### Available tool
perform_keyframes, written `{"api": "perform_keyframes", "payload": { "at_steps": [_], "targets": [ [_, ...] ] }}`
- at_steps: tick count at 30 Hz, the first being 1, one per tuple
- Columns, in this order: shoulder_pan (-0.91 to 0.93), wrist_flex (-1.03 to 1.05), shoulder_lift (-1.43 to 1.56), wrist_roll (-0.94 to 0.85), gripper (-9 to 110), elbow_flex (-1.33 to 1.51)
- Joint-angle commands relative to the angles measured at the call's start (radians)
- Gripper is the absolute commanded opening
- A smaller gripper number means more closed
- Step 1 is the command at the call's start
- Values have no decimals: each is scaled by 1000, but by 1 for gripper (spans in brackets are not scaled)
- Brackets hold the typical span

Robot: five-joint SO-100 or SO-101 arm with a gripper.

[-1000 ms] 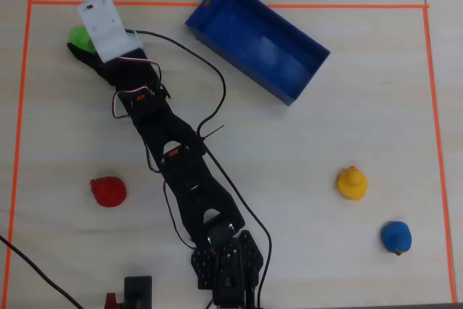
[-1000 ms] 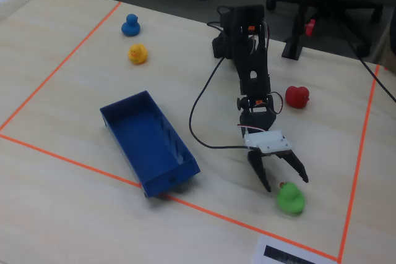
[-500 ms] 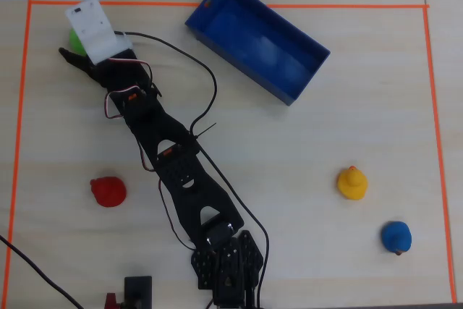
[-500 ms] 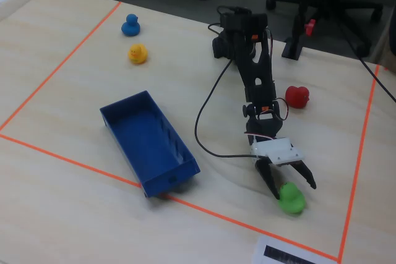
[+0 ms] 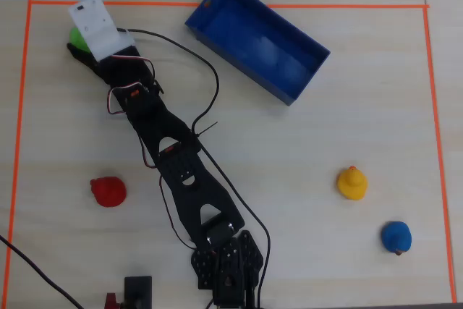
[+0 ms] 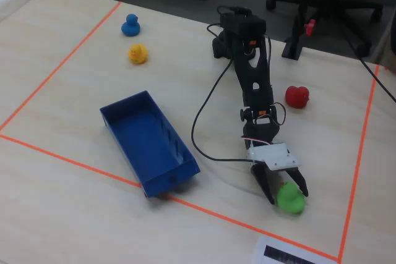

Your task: Grasp green duck and put it into box.

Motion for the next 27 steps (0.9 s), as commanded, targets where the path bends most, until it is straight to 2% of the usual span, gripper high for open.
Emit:
{"api": "perform_keyframes", "payload": {
  "at_steps": [1, 5, 8, 12, 22, 27],
  "targets": [
    [15, 3, 14, -14, 35, -64],
    [17, 25, 15, -52, 32, -75],
    [12, 104, 26, -212, 17, -81],
    [3, 118, 49, -235, 0, -64],
    [25, 123, 153, -230, 0, 8],
    [46, 152, 318, -230, 0, 121]
  ]
}}
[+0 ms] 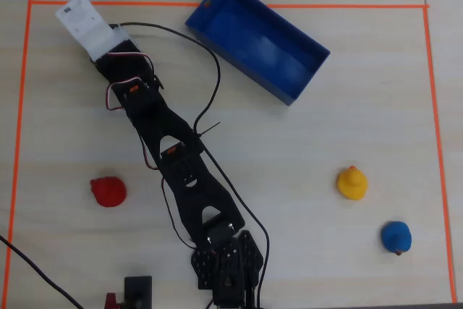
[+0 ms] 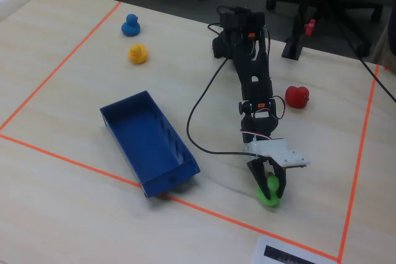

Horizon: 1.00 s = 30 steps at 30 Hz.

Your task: Grasp green duck and put it into box.

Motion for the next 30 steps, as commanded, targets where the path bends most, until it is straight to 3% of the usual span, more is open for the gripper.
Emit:
{"api": "perform_keyframes", "payload": {
  "at_steps": [1, 8, 13, 18, 21, 26, 30],
  "targets": [
    [35, 55, 256, 0, 0, 86],
    [186, 554, 756, 120, 0, 140],
    [387, 847, 871, 181, 0, 64],
    [632, 913, 758, 184, 0, -21],
    [741, 850, 675, 173, 0, -38],
    [828, 693, 543, 161, 0, -31],
    [850, 681, 517, 170, 0, 0]
  ]
}}
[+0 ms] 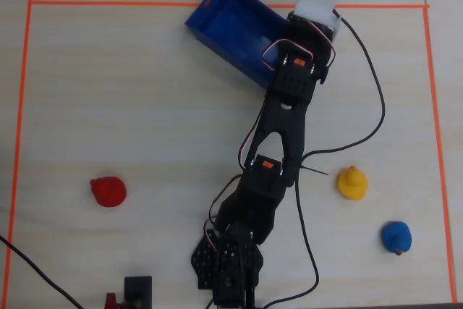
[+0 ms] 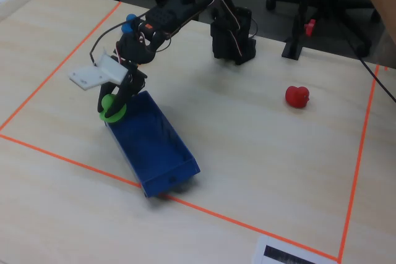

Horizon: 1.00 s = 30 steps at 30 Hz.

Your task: Grasp green duck and put it into box.

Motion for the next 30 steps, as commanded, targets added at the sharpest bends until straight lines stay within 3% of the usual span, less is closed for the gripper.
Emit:
{"api": "perform_keyframes", "payload": {
  "at_steps": [1, 8, 13, 23, 30],
  "targets": [
    [6, -23, 46, 0, 0, 8],
    [-55, 161, 242, 51, 0, 138],
    [-107, 173, 273, 60, 0, 186],
    [-123, -6, 232, 18, 0, 322],
    [-101, -57, 189, -35, 8, 328]
  ]
}}
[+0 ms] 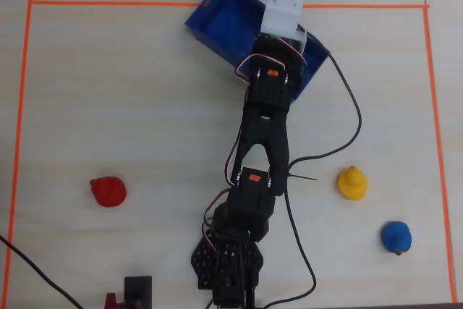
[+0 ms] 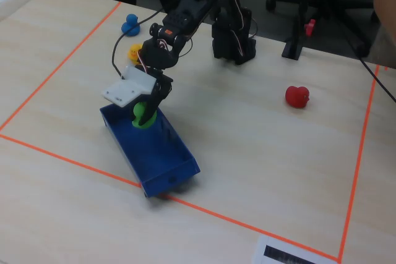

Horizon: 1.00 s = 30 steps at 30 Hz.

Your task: Grasp green duck and put it into box.

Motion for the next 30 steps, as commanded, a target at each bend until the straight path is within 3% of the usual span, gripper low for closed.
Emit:
{"api": "perform_keyframes", "payload": {
  "at_steps": [1, 9, 16, 23, 30],
  "targets": [
    [15, -49, 9, -28, 9, -3],
    [26, -38, -2, -32, 17, -15],
    [20, 48, 66, 17, 12, -92],
    [-91, 472, 337, 172, 0, -296],
    [-161, 919, 664, 161, 0, -20]
  ]
}}
